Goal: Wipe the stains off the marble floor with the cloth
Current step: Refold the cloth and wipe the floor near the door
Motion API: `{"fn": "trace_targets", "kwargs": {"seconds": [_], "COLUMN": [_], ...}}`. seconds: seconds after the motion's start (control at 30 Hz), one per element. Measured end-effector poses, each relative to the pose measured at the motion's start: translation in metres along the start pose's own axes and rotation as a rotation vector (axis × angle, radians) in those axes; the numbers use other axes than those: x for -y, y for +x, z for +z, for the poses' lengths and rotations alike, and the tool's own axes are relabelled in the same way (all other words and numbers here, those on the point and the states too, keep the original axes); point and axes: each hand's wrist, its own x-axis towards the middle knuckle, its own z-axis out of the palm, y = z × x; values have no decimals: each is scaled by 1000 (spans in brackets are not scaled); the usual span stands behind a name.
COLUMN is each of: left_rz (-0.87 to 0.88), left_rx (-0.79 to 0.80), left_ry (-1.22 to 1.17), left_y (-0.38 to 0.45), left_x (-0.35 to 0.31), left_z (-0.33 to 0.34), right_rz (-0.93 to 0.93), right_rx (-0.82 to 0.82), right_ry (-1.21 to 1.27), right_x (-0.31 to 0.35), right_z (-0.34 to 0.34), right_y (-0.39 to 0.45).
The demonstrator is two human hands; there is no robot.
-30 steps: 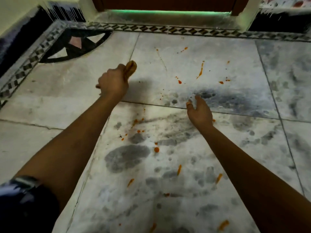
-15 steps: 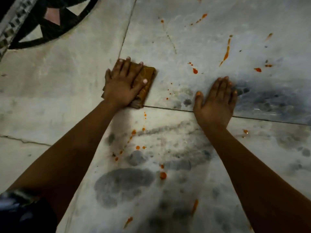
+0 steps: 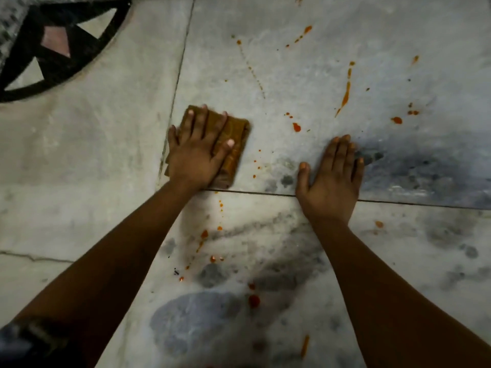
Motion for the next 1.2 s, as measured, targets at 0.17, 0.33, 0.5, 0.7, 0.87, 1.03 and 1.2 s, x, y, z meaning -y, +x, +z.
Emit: {"fn": "trace_targets", "kwargs": {"seconds": [0.17, 0.33, 0.5, 0.7, 0.87, 1.03, 1.2], "left_rz": [-245, -63, -103, -44, 102, -151, -45], "left_rx": [39, 30, 22, -63, -12, -30, 42], "left_ry": [-51, 31, 56, 35, 54, -13, 5], "left_y": [68, -12, 17, 19, -21, 68, 38], "left_x": [-28, -90, -77, -93, -64, -57, -81], "left_z": [-8, 9, 3, 8, 13, 0, -2], "right_rz": [-1, -3, -2, 5, 3, 1, 1], "right_rx": [12, 26, 12, 42, 51, 39, 51], "right_ry": [-10, -7, 1, -17, -22, -10, -4], "right_x": [0, 2, 3, 3, 1, 1, 4], "right_z": [0, -4, -2, -2, -1, 0, -3], "right_y": [0, 2, 4, 2, 1, 1, 3]}}
